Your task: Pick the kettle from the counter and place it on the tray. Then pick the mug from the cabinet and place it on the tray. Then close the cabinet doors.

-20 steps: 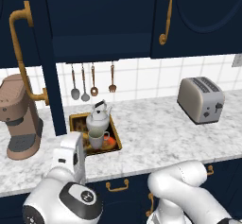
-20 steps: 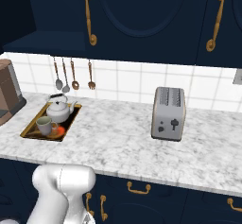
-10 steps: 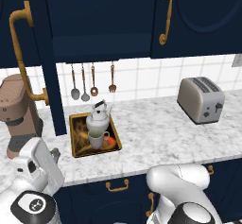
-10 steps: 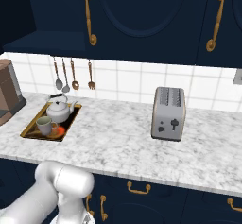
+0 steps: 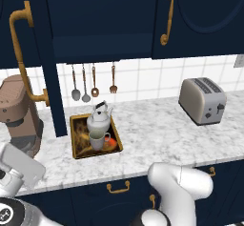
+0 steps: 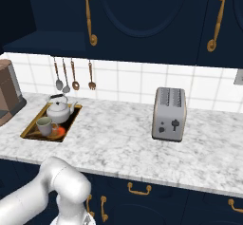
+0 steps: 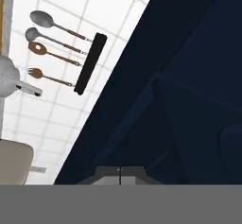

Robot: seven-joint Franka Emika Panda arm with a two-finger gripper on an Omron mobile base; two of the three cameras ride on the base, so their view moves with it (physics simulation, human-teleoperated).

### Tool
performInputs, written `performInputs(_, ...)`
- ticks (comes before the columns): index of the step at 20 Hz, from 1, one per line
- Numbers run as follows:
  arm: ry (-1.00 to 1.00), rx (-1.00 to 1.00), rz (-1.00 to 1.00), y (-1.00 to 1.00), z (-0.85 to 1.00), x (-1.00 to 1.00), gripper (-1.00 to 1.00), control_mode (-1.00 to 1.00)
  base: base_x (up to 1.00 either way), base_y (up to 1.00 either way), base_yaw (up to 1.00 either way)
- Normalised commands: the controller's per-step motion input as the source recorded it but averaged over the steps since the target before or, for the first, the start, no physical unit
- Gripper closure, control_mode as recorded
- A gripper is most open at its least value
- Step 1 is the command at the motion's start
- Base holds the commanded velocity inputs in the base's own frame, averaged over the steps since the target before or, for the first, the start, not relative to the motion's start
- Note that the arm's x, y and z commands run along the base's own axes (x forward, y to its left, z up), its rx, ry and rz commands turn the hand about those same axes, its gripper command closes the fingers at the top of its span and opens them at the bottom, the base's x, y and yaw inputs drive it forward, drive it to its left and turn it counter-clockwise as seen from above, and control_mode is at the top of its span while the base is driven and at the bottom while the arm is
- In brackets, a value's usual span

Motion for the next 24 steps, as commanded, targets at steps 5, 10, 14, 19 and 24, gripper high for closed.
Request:
performInputs(5, -0.38, -0.05, 0.05, 0.06, 0.39, 0.24, 1.0, -1.0, 0.0, 0.0, 0.0)
performInputs(10, 0.0, 0.0, 0.0, 0.0, 0.01, 0.0, 1.0, -1.0, 0.0, 0.0, 0.0)
performInputs(14, 0.0, 0.0, 0.0, 0.0, 0.05, 0.0, 1.0, -1.0, 0.0, 0.0, 0.0)
performInputs(19, 0.0, -0.01, 0.01, 0.08, 0.43, 0.0, 1.0, -1.0, 0.0, 0.0, 0.0)
performInputs(24, 0.01, -0.03, 0.03, 0.16, 0.38, 0.01, 1.0, -1.0, 0.0, 0.0, 0.0)
